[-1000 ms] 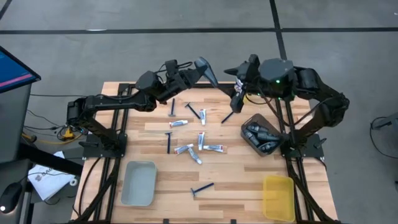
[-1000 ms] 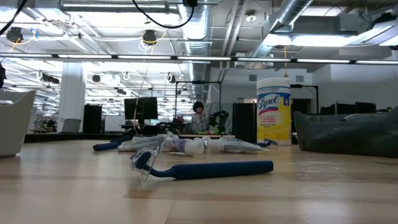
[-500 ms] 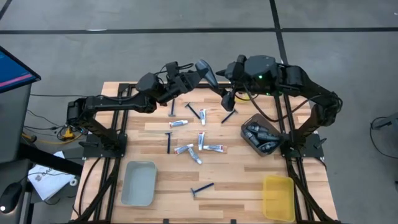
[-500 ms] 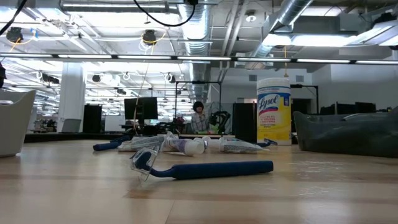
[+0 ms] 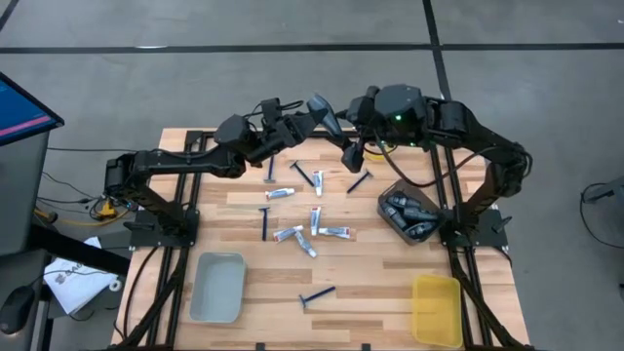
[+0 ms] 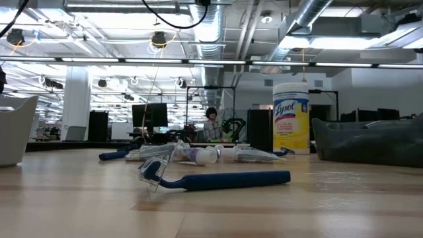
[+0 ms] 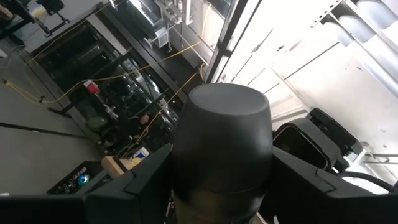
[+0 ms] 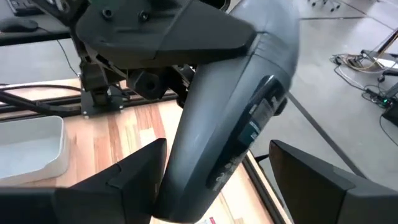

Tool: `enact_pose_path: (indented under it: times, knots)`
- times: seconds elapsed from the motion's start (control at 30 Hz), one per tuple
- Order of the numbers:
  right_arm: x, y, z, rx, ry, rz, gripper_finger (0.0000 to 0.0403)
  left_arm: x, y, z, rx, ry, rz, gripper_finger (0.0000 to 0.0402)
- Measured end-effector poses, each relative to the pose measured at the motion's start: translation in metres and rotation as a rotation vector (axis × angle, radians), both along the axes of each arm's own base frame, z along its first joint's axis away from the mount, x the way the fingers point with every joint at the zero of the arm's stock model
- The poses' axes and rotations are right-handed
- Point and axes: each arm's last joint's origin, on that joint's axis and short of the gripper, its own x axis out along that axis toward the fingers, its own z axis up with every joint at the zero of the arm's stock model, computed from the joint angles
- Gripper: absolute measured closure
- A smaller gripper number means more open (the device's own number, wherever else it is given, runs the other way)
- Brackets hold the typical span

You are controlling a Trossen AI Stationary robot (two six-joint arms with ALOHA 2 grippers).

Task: Pick & Place Travel size toiletries
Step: Put the gray deodorant into the black bin

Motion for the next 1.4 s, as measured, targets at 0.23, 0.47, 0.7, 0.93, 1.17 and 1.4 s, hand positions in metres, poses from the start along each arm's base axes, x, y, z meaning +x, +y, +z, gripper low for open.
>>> enact_pose_path:
  times: [0.23, 0.47, 0.7, 0.93, 1.17, 1.4]
  knots:
    - [-0.001, -0.005, 0.000, 0.033, 0.002, 0.059, 0.0171, 0.000, 0.000, 0.000, 0.004, 0.004, -0.010, 0.0188]
    - [-0.004, -0.007, 0.000, 0.032, 0.012, 0.046, 0.0275, 0.000, 0.000, -0.001, 0.001, 0.010, 0.001, 0.0188]
    - [-0.005, -0.007, -0.001, 0.025, 0.029, 0.041, 0.0296, 0.001, 0.000, -0.002, -0.006, 0.015, -0.003, 0.0188]
    - [-0.007, -0.005, 0.001, 0.037, 0.016, 0.061, 0.0299, 0.001, -0.002, -0.001, 0.014, 0.018, -0.045, 0.0157]
    - [-0.012, -0.004, 0.005, 0.033, 0.003, 0.058, 0.0309, 0.002, -0.003, -0.001, 0.031, 0.029, -0.083, 0.0127]
    - [-0.020, -0.004, 0.009, 0.037, -0.011, 0.047, 0.0311, 0.002, -0.004, -0.002, 0.053, 0.042, -0.127, 0.0128]
